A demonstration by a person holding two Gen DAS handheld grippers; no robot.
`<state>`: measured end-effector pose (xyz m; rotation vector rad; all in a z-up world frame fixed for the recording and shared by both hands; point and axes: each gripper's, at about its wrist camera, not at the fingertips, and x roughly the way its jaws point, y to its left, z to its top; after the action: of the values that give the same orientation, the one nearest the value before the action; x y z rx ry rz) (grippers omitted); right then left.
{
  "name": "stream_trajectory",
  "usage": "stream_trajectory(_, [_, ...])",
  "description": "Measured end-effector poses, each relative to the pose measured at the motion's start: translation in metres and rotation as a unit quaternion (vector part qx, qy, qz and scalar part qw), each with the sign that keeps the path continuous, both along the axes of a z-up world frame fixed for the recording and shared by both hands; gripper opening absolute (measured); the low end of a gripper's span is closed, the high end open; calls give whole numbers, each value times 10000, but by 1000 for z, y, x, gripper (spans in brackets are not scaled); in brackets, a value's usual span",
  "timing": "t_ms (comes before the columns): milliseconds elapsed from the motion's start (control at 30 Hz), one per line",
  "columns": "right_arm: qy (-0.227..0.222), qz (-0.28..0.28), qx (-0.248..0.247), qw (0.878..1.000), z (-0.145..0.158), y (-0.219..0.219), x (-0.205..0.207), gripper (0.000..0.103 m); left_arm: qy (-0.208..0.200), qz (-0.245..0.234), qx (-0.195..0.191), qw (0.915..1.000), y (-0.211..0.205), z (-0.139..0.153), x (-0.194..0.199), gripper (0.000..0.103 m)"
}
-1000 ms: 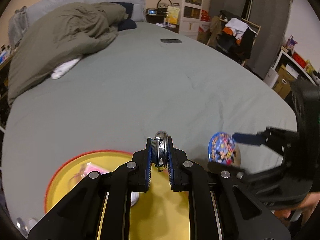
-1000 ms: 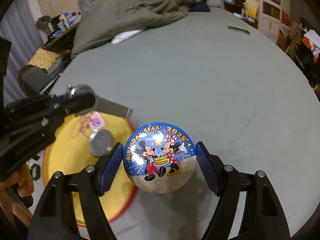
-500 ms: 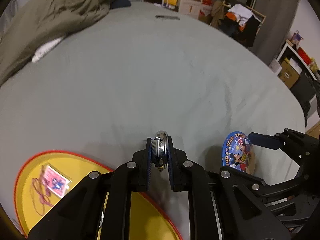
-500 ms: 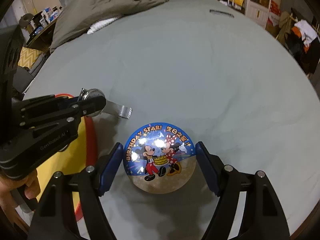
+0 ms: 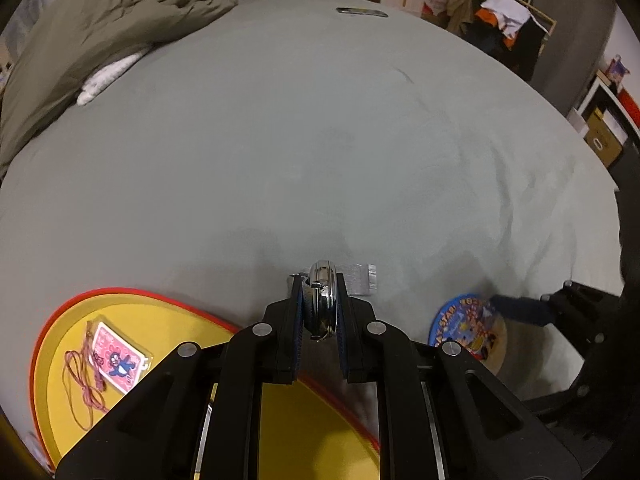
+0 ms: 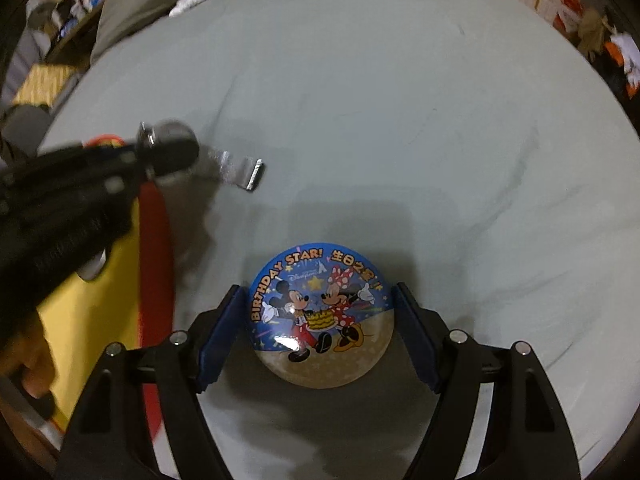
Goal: Organize jewelry
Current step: 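Carry the watch with the left gripper while the right gripper carries the Mickey badge off the tray, then open the left gripper releasing the watch on the bed while the right gripper releases the Mickey badge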
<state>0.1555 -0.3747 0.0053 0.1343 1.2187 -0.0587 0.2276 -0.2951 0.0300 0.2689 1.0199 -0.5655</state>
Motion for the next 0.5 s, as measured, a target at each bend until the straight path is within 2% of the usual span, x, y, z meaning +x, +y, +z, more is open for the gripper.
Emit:
stream_trajectory(33, [-5,10,-7,10000,1,1,0,72,4,59,-17,10000,2,1,1,16])
stream_trajectory(67, [-18,-6,60,10000,2,0,0,74,7,151,-65,9999,6,1,3,21])
stream_trajectory(100, [-28,-54,143,9999,4,-2,-1,78,1,203,-120,9997,9,2,4,33])
stream_trajectory(167, [-65,-204,250,9995,9,-8,-2,84,-39,300,-260,9992,14,6,5,47])
stream_trajectory(200, [-85,-300,309,9990,12,-12,-3,87,-55,322,-287,9991,15,8,5,50])
stream_trajectory(267, [-151,-435,550,9974,18,-19,-5,87,-73,336,-362,9988,16,13,5,56])
stream_trajectory(333, [-266,-572,864,9943,28,-25,-8,87,-144,349,-457,9982,20,20,2,68])
stream_trajectory(400, [-377,-621,963,9927,37,-28,-12,87,-234,364,-555,9975,24,28,0,81])
stream_trajectory(500, [-565,-630,957,9918,50,-24,-17,87,-346,386,-581,9970,34,37,-3,89])
